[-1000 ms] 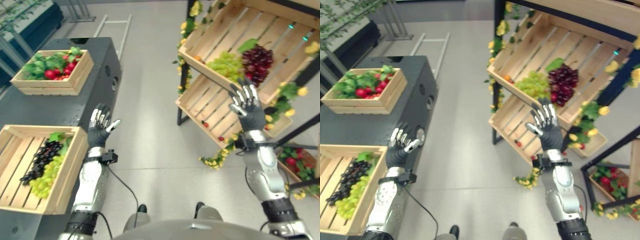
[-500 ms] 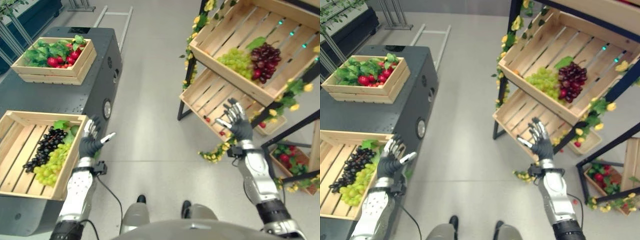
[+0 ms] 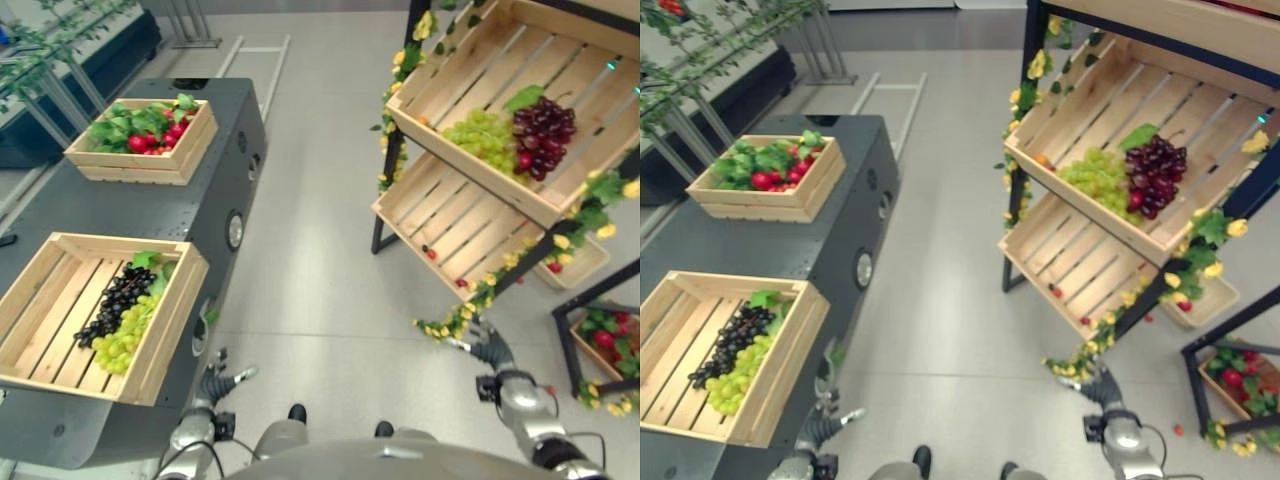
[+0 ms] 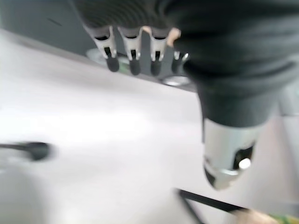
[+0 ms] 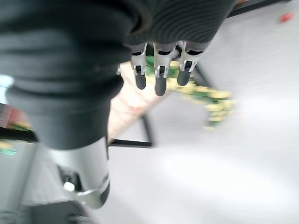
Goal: Pick up the fruits from the basket on one side to the basket on the other side
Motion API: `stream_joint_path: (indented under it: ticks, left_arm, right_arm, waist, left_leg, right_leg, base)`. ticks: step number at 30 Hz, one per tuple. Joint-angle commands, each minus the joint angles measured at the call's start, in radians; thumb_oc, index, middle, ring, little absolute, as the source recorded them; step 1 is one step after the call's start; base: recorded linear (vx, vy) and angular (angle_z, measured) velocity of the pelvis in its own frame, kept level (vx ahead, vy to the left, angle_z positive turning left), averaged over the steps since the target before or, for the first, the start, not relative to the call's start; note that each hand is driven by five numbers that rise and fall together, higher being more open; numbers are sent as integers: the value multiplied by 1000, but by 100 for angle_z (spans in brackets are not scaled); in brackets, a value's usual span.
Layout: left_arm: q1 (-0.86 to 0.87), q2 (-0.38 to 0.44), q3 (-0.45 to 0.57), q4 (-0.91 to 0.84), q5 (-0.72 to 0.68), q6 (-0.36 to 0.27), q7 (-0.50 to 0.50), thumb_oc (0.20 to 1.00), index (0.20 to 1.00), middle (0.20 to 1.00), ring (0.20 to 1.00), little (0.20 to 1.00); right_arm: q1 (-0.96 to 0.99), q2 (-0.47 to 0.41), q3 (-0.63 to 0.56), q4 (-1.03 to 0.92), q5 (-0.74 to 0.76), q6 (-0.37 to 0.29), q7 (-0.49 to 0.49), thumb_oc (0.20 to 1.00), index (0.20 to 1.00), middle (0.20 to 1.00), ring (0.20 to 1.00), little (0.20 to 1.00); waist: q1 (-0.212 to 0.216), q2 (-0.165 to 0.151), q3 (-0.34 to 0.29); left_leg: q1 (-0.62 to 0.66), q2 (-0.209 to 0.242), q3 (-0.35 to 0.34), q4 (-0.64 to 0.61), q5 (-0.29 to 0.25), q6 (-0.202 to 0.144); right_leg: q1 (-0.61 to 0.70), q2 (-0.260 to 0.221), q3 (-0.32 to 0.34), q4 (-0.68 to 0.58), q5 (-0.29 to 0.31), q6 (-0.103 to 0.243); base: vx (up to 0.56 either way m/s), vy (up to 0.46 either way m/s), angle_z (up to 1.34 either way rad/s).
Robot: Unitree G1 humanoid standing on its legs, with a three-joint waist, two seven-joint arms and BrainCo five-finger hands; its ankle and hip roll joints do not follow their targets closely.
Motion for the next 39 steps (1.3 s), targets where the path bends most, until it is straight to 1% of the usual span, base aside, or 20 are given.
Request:
stream_joint_path:
  ticks: [1, 3, 4, 5, 7, 8, 9, 10, 14, 16, 17, 18, 19, 20, 21, 23, 27, 28, 30, 39]
  left_arm:
    - [-55, 2, 4, 38, 24, 9, 7, 1000, 1000, 1000, 1000, 1000]
    - [-58, -14, 10, 85, 17, 22, 6, 1000, 1000, 1000, 1000, 1000]
    - [-58, -15, 10, 85, 17, 22, 6, 1000, 1000, 1000, 1000, 1000]
    - [-65, -25, 16, 109, 3, 29, 8, 1000, 1000, 1000, 1000, 1000]
    - [-63, -27, 19, 105, -8, 27, 4, 1000, 1000, 1000, 1000, 1000]
    - [-67, -23, 17, 114, -8, 29, 0, 1000, 1000, 1000, 1000, 1000]
    - [-67, -23, 16, 114, -8, 29, 0, 1000, 1000, 1000, 1000, 1000]
    - [-74, -24, 4, 120, -5, 31, -19, 1000, 1000, 1000, 1000, 1000]
    - [-105, 3, -26, 121, 20, 34, -38, 1000, 1000, 1000, 1000, 1000]
    - [-111, 8, -29, 119, 27, 33, -39, 1000, 1000, 1000, 1000, 1000]
    - [-129, 17, -49, 94, 39, 27, -42, 1000, 1000, 1000, 1000, 1000]
    - [-129, 18, -49, 94, 39, 28, -42, 1000, 1000, 1000, 1000, 1000]
    - [-137, 30, -50, 70, 39, 26, -45, 1000, 1000, 1000, 1000, 1000]
    - [-133, 37, -49, 57, 41, 28, -57, 1000, 1000, 1000, 1000, 1000]
    - [-127, 41, -47, 53, 49, 27, -58, 1000, 1000, 1000, 1000, 1000]
    - [-116, 56, -43, 57, 72, 22, -63, 1000, 1000, 1000, 1000, 1000]
    - [-109, 46, -32, 72, 77, 18, -52, 1000, 1000, 1000, 1000, 1000]
    - [-107, 41, -37, 86, 82, 16, -47, 1000, 1000, 1000, 1000, 1000]
    - [-101, 28, -16, 95, 72, 13, -29, 1000, 1000, 1000, 1000, 1000]
    - [-94, 12, -46, 94, 96, -2, -30, 1000, 1000, 1000, 1000, 1000]
  right_arm:
    - [-39, 18, 7, 75, -19, 14, -34, 1000, 1000, 1000, 1000, 1000]
    - [-32, 30, -17, 148, -18, 33, -43, 1000, 1000, 1000, 1000, 1000]
    - [-32, 29, -17, 148, -18, 33, -43, 1000, 1000, 1000, 1000, 1000]
    - [-19, 31, -35, 193, -12, 48, -45, 1000, 1000, 1000, 1000, 1000]
    - [-9, 33, -40, 190, -8, 51, -39, 1000, 1000, 1000, 1000, 1000]
    - [2, 34, -50, 207, 1, 58, -29, 1000, 1000, 1000, 1000, 1000]
    - [2, 34, -51, 207, 2, 58, -29, 1000, 1000, 1000, 1000, 1000]
    - [13, 39, -67, 225, 8, 68, -23, 1000, 1000, 1000, 1000, 1000]
    - [11, 53, -98, 207, 34, 71, -13, 1000, 1000, 1000, 1000, 1000]
    - [6, 57, -90, 207, 29, 74, -6, 1000, 1000, 1000, 1000, 1000]
    - [-17, 65, -72, 205, 10, 79, -7, 1000, 1000, 1000, 1000, 1000]
    - [-17, 65, -72, 205, 10, 79, -7, 1000, 1000, 1000, 1000, 1000]
    - [-36, 79, -59, 193, 6, 77, -5, 1000, 1000, 1000, 1000, 1000]
    - [-40, 82, -48, 184, 1, 75, 2, 1000, 1000, 1000, 1000, 1000]
    - [-42, 83, -39, 182, -2, 74, 8, 1000, 1000, 1000, 1000, 1000]
    - [-43, 91, -18, 184, -1, 67, 17, 1000, 1000, 1000, 1000, 1000]
    - [-44, 92, -8, 198, -6, 68, 11, 1000, 1000, 1000, 1000, 1000]
    - [-43, 92, -4, 202, -3, 64, 7, 1000, 1000, 1000, 1000, 1000]
    - [-41, 97, -11, 205, -13, 65, -8, 1000, 1000, 1000, 1000, 1000]
    - [-17, 95, -6, 212, -26, 62, -15, 1000, 1000, 1000, 1000, 1000]
  waist:
    - [-8, -71, 20]
    - [-20, -62, 9]
    - [-20, -61, 9]
    - [-28, -47, 2]
    - [-32, -41, 0]
    - [-30, -33, -3]
    - [-31, -33, -2]
    - [-35, -30, -9]
    - [-39, -54, -14]
    - [-39, -59, -13]
    - [-35, -66, -3]
    - [-35, -66, -4]
    - [-13, -57, 11]
    - [-5, -51, 15]
    - [-7, -50, 17]
    - [-9, -61, 15]
    - [-1, -62, 7]
    - [-17, -60, 6]
    - [-5, -67, 4]
    - [-24, -69, -29]
  left_leg:
    - [-39, 26, -11, 56, -27, -5]
    - [-25, 95, -17, 8, 3, -19]
    - [-24, 96, -17, 6, 4, -19]
    - [-26, 154, -21, -39, 49, -39]
    - [-19, 168, -28, -56, 59, -46]
    - [-8, 153, -69, -66, 48, -54]
    - [-8, 152, -70, -65, 47, -54]
    - [1, 109, -91, -77, 13, -47]
    - [-12, 17, -74, -60, -39, -12]
    - [-16, 2, -65, -53, -49, -4]
    - [-29, -28, -42, -36, -63, 9]
    - [-31, -29, -41, -35, -64, 9]
    - [-35, -30, -4, -25, -68, 21]
    - [-39, -30, 15, -24, -65, 26]
    - [-34, -34, 21, -28, -63, 31]
    - [-16, -59, 29, -43, -55, 48]
    - [-1, -67, 36, -64, -45, 57]
    - [8, -71, 25, -75, -44, 62]
    - [9, -64, 50, -77, -44, 58]
    - [34, -52, 38, -111, -39, 48]
  right_leg:
    - [137, -15, 16, -188, 52, 65]
    - [129, -31, 10, -183, 52, 77]
    - [129, -30, 10, -182, 52, 77]
    - [128, -49, 0, -178, 51, 92]
    - [128, -56, -2, -174, 50, 98]
    - [126, -71, 1, -175, 64, 109]
    - [127, -71, 0, -176, 64, 110]
    - [127, -112, 6, -190, 95, 135]
    - [107, -208, 11, -191, 162, 174]
    - [99, -223, 12, -187, 172, 177]
    - [71, -255, 11, -175, 213, 185]
    - [69, -256, 12, -175, 214, 186]
    - [47, -267, -69, -118, 203, 170]
    - [47, -258, -110, -86, 187, 160]
    - [43, -232, -104, -67, 170, 155]
    - [40, -106, -68, -69, 105, 124]
    - [58, -109, -80, -106, 106, 119]
    - [55, -71, -3, -123, 95, 113]
    - [66, -100, -43, -178, 134, 130]
    - [127, -93, -33, -272, 151, 133]
  base:
    - [-31, 202, -12]
    - [-7, 187, -2]
    - [18, 261, 13]
    - [28, 294, 17]
    - [28, 284, 25]
    - [16, 178, 31]
    - [6, 412, 25]
    - [-19, 314, 16]
    - [-11, 354, 21]
    - [-34, 241, 25]
    - [-52, 264, 13]
    - [-131, 379, -4]
    - [-130, 300, -16]
    - [-133, 369, -61]
    - [-46, 259, -74]
    - [1, 205, -56]
    - [11, 68, -18]
    - [51, -3, -1]
    - [18, -49, 11]
    - [50, -43, 2]
